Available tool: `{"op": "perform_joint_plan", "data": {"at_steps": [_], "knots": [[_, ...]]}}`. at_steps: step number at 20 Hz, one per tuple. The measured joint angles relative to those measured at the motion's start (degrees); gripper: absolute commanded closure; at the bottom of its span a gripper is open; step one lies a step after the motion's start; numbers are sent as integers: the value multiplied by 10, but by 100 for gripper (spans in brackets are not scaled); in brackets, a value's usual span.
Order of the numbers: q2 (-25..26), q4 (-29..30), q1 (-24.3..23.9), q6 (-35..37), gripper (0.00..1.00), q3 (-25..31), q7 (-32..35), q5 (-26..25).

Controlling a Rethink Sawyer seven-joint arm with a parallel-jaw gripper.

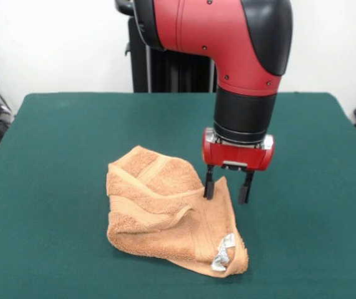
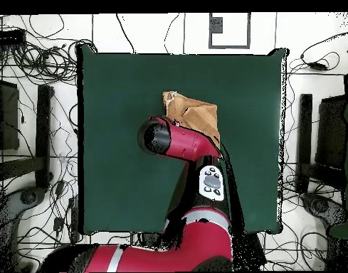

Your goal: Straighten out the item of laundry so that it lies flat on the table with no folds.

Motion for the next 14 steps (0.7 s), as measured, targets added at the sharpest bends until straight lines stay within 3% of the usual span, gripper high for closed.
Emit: {"op": "perform_joint_plan", "data": {"at_steps": [7,8,14], "knots": [[0,0,0,1,0,0,0,0],[0,0,0,1,100,0,0,0],[0,0,0,1,100,0,0,0]]}}
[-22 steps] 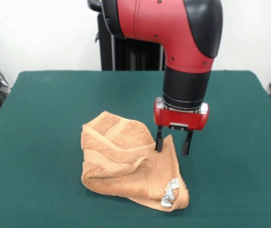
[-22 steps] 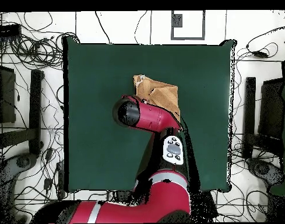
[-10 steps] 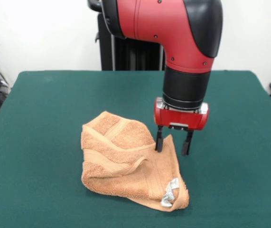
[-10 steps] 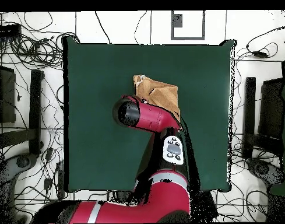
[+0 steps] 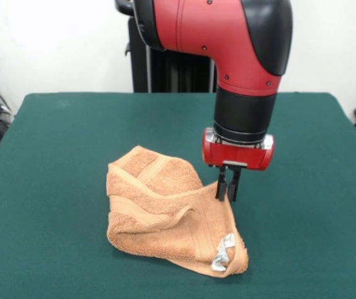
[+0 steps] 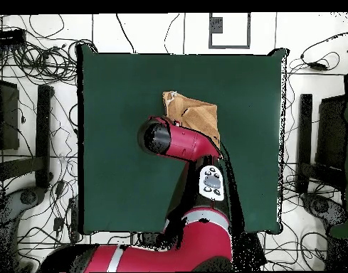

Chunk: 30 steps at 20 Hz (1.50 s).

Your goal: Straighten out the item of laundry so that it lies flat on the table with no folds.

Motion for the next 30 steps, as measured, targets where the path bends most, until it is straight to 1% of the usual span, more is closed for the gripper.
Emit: {"op": "perform_joint_plan", "data": {"at_steps": [19,24,30], "knots": [[0,0,-1,2,100,0,0,0],[-7,0,-3,15,100,0,0,0],[-34,0,-16,52,100,0,0,0]]}}
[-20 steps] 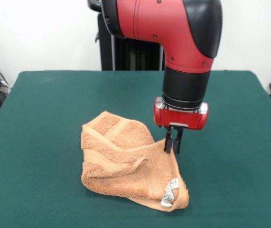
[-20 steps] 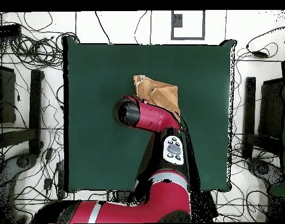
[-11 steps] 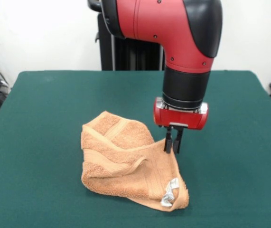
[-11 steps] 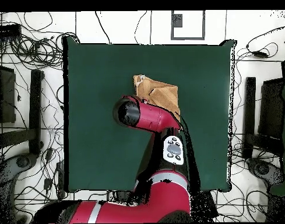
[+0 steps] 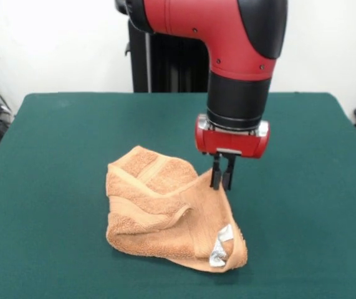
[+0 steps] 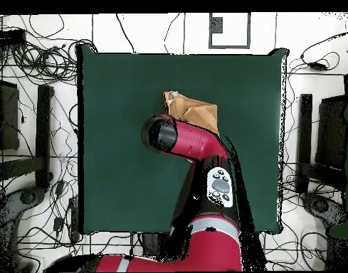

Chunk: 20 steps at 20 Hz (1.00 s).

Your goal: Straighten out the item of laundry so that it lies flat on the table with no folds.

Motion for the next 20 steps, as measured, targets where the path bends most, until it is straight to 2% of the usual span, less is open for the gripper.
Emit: {"op": "perform_joint_plan", "data": {"at_steps": [9,20], "knots": [[-44,-3,-43,63,100,0,0,-2],[-57,-25,-91,129,100,2,0,-8]]}}
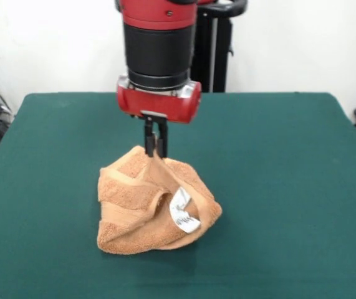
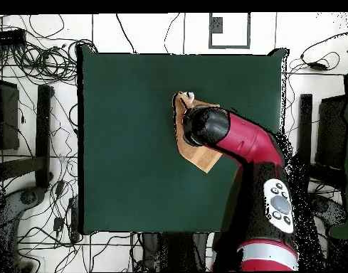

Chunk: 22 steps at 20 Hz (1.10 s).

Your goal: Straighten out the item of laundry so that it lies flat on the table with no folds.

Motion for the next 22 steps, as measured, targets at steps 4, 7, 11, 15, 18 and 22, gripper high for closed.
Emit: {"op": "perform_joint_plan", "data": {"at_steps": [4,7,11,15,18,22], "knots": [[0,-10,-16,26,100,2,0,-7],[0,-19,-24,47,100,5,0,-17],[1,-36,-35,81,100,13,0,-32],[1,-55,-47,109,100,23,0,-51],[1,-63,-56,116,100,34,0,-59],[2,-75,-68,120,100,50,0,-73]]}}
